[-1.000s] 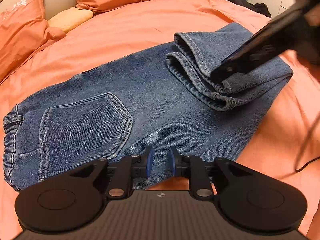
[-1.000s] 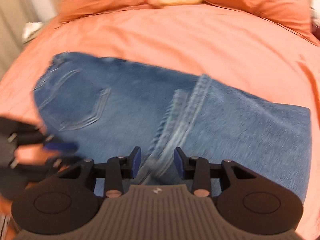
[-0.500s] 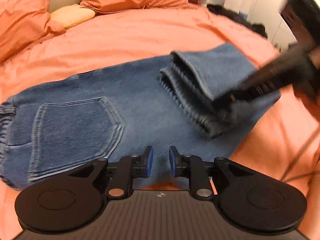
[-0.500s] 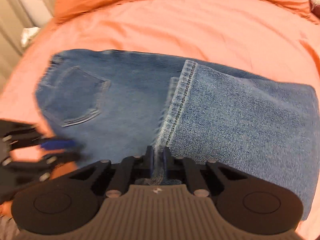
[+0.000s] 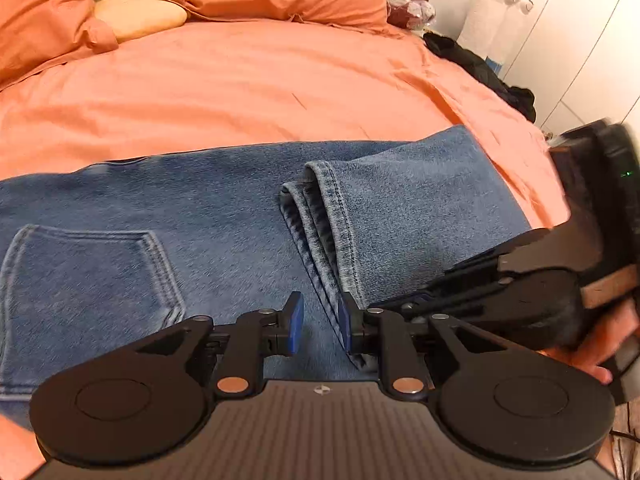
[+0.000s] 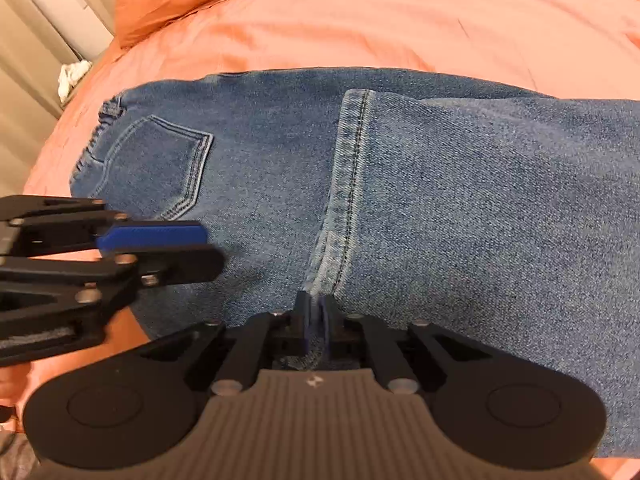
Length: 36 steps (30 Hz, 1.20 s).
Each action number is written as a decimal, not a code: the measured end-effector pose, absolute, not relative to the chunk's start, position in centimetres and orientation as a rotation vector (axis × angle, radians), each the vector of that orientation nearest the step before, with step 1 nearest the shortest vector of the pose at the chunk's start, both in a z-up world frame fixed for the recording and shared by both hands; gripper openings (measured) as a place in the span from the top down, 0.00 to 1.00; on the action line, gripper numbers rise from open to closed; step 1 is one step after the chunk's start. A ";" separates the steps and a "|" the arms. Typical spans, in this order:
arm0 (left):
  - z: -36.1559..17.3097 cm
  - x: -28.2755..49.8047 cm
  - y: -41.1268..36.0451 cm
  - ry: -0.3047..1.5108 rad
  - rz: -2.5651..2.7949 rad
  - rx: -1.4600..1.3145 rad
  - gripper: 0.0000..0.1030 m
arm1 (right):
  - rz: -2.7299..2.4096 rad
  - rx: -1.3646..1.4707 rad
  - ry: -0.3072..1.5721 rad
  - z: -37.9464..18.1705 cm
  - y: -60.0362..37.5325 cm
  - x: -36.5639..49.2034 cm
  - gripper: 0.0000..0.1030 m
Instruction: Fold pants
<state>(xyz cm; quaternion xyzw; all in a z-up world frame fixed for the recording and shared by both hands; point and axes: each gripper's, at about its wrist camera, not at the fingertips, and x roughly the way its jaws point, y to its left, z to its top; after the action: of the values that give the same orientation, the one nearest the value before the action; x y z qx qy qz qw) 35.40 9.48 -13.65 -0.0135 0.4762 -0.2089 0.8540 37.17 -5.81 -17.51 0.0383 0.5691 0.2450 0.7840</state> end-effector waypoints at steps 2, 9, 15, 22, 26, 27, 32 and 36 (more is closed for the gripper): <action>-13.8 35.9 8.9 1.004 -0.437 -0.012 0.68 | 0.549 0.053 1.205 -16.7 -5.9 36.9 0.87; -14.7 38.0 7.5 0.976 -0.418 -0.049 0.37 | 0.492 -0.133 1.079 -12.4 -10.1 36.4 0.67; -16.8 40.9 6.4 0.981 -0.354 -0.173 0.28 | 0.367 -0.159 1.039 -11.0 -17.5 36.7 0.67; -17.7 42.7 6.1 1.005 -0.292 -0.297 0.59 | 0.228 -0.171 0.995 -10.9 -24.7 36.7 0.65; -15.9 41.9 5.4 0.957 -0.295 -0.183 0.86 | 0.181 -0.191 0.992 -11.7 -26.8 37.1 0.65; -15.1 41.5 5.0 0.929 -0.299 -0.143 0.87 | 0.176 -0.194 0.989 -11.9 -27.1 37.3 0.65; -10.1 40.8 4.2 0.833 -0.326 -0.061 0.87 | 0.188 -0.194 0.952 -12.1 -27.5 38.1 0.66; -11.8 42.5 3.8 0.955 -0.274 0.045 0.87 | 0.244 -0.212 0.918 -11.7 -26.3 38.9 0.83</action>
<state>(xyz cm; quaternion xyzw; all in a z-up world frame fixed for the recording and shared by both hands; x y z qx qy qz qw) 42.52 3.84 -11.79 0.0214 0.4579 -0.1312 0.8790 38.89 -26.28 -11.67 -0.1018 0.4410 0.1173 0.8840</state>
